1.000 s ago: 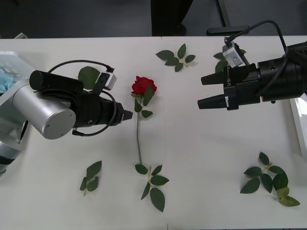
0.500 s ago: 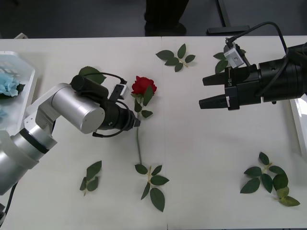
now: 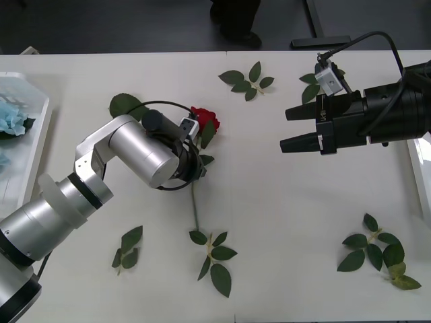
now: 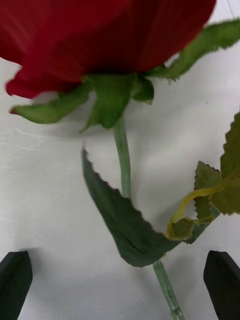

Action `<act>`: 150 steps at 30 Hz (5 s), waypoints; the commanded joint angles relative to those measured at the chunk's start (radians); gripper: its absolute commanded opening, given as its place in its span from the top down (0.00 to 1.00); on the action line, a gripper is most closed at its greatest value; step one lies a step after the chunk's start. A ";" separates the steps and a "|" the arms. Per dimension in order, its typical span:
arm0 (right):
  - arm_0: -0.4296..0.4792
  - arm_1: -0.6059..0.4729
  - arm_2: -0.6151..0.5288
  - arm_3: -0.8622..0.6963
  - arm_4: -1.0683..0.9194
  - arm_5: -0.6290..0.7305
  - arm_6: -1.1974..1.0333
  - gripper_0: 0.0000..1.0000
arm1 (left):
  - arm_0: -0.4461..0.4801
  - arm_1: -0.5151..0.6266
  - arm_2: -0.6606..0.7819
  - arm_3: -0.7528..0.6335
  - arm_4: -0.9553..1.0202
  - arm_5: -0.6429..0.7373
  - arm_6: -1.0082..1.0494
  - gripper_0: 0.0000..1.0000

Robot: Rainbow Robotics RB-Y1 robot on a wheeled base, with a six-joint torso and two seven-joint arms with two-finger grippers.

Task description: Place the red flowers into the right box and the blue flowers into the left box. If a person shows an open palm, hand one flower to the person first, then continue sorting.

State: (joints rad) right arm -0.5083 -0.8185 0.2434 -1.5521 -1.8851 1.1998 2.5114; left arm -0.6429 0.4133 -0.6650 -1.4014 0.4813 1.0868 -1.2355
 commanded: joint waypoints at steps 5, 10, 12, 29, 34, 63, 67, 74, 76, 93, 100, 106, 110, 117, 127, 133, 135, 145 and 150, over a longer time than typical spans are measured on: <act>0.001 -0.044 -0.022 -0.006 -0.012 -0.005 0.024 0.03 | -0.046 -0.027 -0.030 0.009 -0.020 -0.018 0.048 0.95; 0.001 -0.044 -0.024 -0.003 -0.012 -0.005 0.024 0.03 | -0.046 -0.028 -0.030 0.010 -0.020 -0.018 0.051 1.00; 0.001 -0.044 -0.024 -0.003 -0.012 -0.005 0.023 0.03 | -0.046 -0.028 -0.030 0.010 -0.020 -0.019 0.053 1.00; 0.001 -0.044 -0.022 -0.003 -0.012 -0.006 0.018 0.03 | -0.044 0.073 -0.013 -0.070 -0.039 -0.212 0.071 1.00; 0.004 -0.044 -0.024 -0.003 -0.012 -0.005 0.017 0.03 | -0.032 0.153 0.016 -0.180 -0.026 -0.409 0.093 1.00; 0.048 0.167 -0.039 -0.003 0.035 -0.131 -0.022 0.03 | 0.226 -0.028 0.016 -0.389 0.016 -1.306 0.154 1.00; 0.036 0.190 -0.039 -0.003 0.035 -0.157 -0.023 0.03 | 0.230 -0.033 0.005 -0.389 0.030 -1.320 0.154 1.00; 0.021 0.199 -0.039 -0.003 0.038 -0.164 -0.022 0.54 | 0.229 -0.034 0.005 -0.389 0.040 -1.320 0.154 1.00; 0.022 0.197 -0.039 -0.003 0.038 -0.164 -0.023 1.00 | 0.229 -0.034 0.005 -0.389 0.040 -1.320 0.154 1.00; 0.019 0.196 -0.039 -0.003 0.052 -0.161 -0.026 1.00 | 0.229 -0.034 0.005 -0.389 0.040 -1.320 0.154 1.00; 0.017 0.196 -0.039 -0.003 0.052 -0.160 -0.028 1.00 | 0.229 -0.034 0.005 -0.389 0.040 -1.320 0.154 0.00; 0.017 0.188 -0.039 -0.003 0.054 -0.151 -0.034 1.00 | 0.229 -0.034 0.005 -0.389 0.040 -1.320 0.154 0.00; 0.019 0.173 -0.039 -0.003 0.054 -0.138 -0.042 1.00 | 0.229 -0.034 0.005 -0.389 0.040 -1.320 0.154 0.00; 0.019 0.121 -0.041 -0.003 0.101 -0.131 -0.112 1.00 | 0.229 -0.034 0.005 -0.389 0.040 -1.320 0.154 0.00; 0.024 -0.030 -0.134 0.099 0.224 0.006 -0.402 1.00 | 0.224 -0.011 0.045 -0.410 0.060 -1.312 0.160 0.00; 0.024 -0.120 -0.311 0.322 0.342 0.181 -0.471 1.00 | 0.233 0.105 0.231 -0.663 0.109 -0.835 0.197 0.00; 0.022 -0.166 -0.348 0.388 0.429 0.202 -0.476 1.00 | 0.235 0.159 0.349 -0.786 0.169 -0.565 0.261 0.00; 0.022 -0.334 -0.394 0.702 0.577 0.216 -0.483 1.00 | 0.319 0.371 0.637 -0.924 0.468 -0.123 0.338 0.00; 0.022 -0.360 -0.397 0.839 0.593 0.165 -0.483 1.00 | 0.457 0.435 0.706 -0.959 0.566 -0.140 0.211 0.00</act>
State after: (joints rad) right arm -0.4584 -1.1198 -0.1290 -0.7546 -1.3090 1.3912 2.0482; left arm -0.2827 0.7838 -0.0113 -2.3078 1.0062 0.9571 -0.9064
